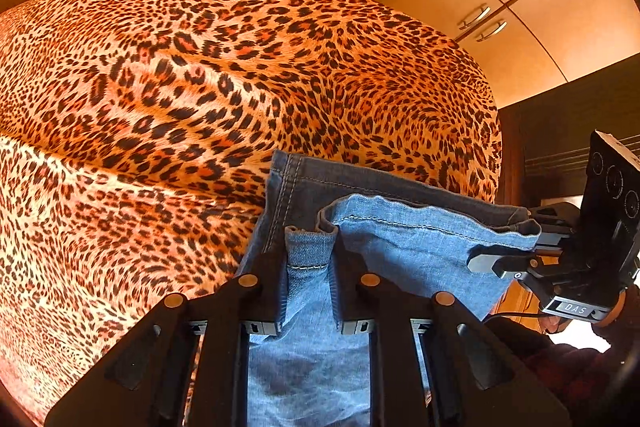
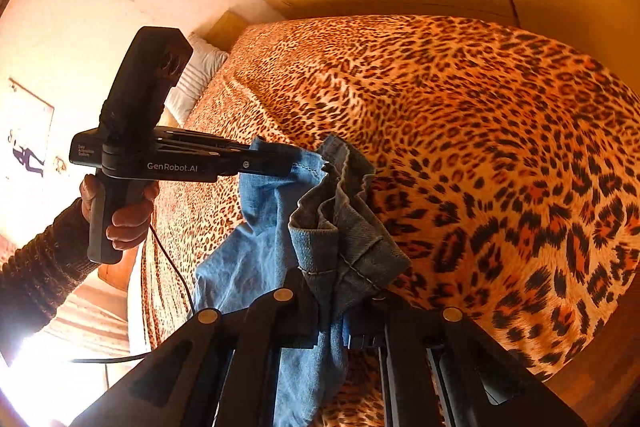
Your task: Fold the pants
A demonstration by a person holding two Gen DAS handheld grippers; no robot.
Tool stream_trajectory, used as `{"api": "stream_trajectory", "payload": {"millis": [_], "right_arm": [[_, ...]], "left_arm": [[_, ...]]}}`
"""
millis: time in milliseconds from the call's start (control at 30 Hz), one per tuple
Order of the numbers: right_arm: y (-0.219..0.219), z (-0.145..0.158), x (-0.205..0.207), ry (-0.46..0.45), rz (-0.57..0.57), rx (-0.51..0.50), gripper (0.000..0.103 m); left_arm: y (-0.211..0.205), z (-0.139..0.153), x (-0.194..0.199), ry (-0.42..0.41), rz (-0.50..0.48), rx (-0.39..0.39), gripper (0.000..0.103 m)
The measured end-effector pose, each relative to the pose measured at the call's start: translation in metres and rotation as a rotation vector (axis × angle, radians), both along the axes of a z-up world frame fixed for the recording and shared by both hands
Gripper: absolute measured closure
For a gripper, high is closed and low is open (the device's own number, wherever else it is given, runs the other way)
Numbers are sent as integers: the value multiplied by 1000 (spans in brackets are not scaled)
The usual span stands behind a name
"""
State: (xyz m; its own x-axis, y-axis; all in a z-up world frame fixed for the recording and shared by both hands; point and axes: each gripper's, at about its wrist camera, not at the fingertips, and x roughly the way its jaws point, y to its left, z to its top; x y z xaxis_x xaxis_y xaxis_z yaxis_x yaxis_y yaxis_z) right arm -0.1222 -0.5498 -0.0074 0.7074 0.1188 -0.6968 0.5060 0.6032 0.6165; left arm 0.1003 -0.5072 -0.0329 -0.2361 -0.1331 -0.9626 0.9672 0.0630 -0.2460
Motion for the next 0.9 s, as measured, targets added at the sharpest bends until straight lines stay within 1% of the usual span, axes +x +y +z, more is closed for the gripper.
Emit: {"api": "stream_trajectory", "payload": {"millis": [100, 167, 200, 267, 333, 400, 433, 467, 533, 600, 667, 700, 733, 767, 833, 900], "right_arm": [[20, 17, 9, -6, 66, -40, 97], [34, 24, 19, -3, 104, -63, 97], [38, 24, 23, 1, 110, -64, 97], [39, 17, 20, 11, 89, -44, 97], [33, 7, 8, 29, 33, -11, 97], [18, -6, -8, 52, -38, 32, 97], [11, -13, -16, 67, -71, 51, 97], [5, -23, -22, 85, -98, 71, 97], [-4, -36, -32, 117, -134, 98, 96], [-9, -47, -37, 118, -150, 128, 95], [-11, -52, -37, 107, -150, 147, 92], [-11, -53, -37, 102, -152, 151, 92], [-12, -54, -38, 91, -147, 163, 92], [-13, -56, -38, 84, -143, 173, 92], [-16, -59, -40, 81, -138, 186, 92], [-19, -62, -41, 83, -143, 201, 92]], "left_arm": [[20, 10, 15, -2, 34, -12, 89], [23, 8, 19, -43, 44, -9, 89], [19, 2, 17, -48, 47, -4, 88], [13, 0, 15, -67, 59, -17, 88], [1, -4, 6, -81, 31, -30, 86], [-14, -15, -4, -116, -4, -26, 81], [-19, -23, -6, -121, -30, -9, 72], [-27, -33, -10, -142, -59, 20, 69], [-40, -53, -16, -203, -115, 77, 69], [-49, -71, -17, -231, -170, 137, 68], [-57, -78, -13, -210, -185, 163, 62], [-61, -76, -10, -200, -186, 153, 59], [-66, -75, -8, -207, -183, 143, 50], [-71, -76, -6, -215, -176, 139, 38], [-78, -80, -2, -190, -160, 141, 32], [-83, -83, 1, -157, -164, 144, 31]]}}
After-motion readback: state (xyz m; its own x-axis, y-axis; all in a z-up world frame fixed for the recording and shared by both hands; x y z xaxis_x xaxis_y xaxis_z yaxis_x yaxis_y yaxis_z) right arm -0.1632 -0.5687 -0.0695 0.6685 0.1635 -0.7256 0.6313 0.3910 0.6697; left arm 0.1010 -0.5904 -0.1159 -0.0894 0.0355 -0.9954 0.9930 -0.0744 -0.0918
